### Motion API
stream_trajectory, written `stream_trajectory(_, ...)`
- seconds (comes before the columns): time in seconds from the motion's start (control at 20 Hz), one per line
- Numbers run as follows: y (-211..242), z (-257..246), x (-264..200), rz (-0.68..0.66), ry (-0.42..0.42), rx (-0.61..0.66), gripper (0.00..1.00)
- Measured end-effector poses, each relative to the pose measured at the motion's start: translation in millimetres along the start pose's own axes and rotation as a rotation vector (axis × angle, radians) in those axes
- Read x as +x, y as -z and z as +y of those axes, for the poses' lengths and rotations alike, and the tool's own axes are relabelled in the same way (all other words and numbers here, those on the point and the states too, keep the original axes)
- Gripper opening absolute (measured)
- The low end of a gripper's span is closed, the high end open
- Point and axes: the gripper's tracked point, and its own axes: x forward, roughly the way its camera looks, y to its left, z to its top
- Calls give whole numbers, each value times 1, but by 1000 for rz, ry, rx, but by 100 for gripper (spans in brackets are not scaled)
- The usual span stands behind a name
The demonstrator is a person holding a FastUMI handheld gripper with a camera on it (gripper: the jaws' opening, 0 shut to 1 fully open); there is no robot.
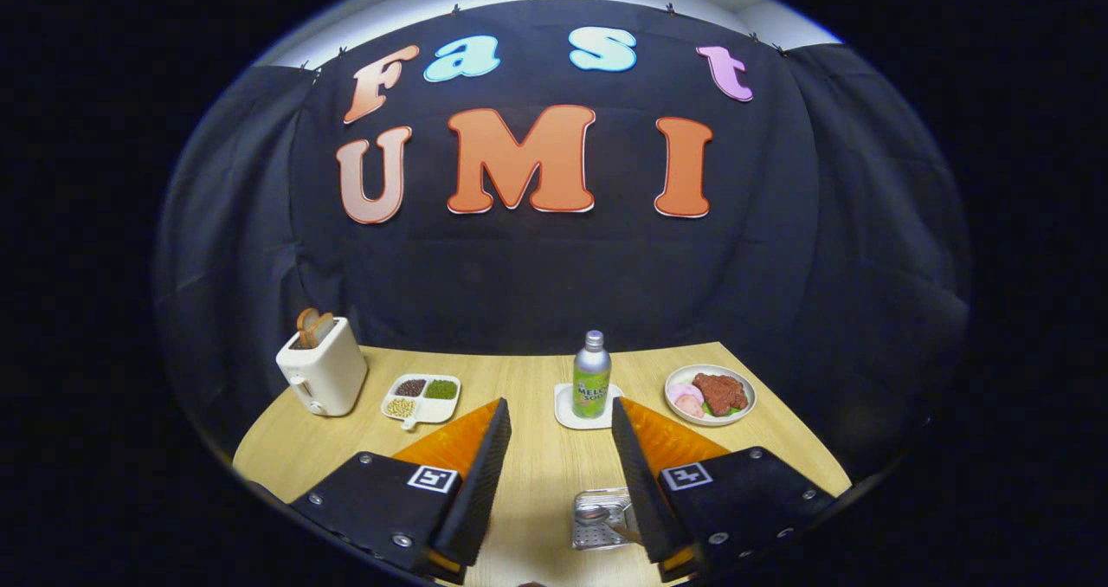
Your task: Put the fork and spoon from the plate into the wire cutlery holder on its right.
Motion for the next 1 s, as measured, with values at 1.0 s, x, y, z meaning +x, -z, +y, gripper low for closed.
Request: stream_trajectory(1.0,113,172,-3,241,-219,-73,89)
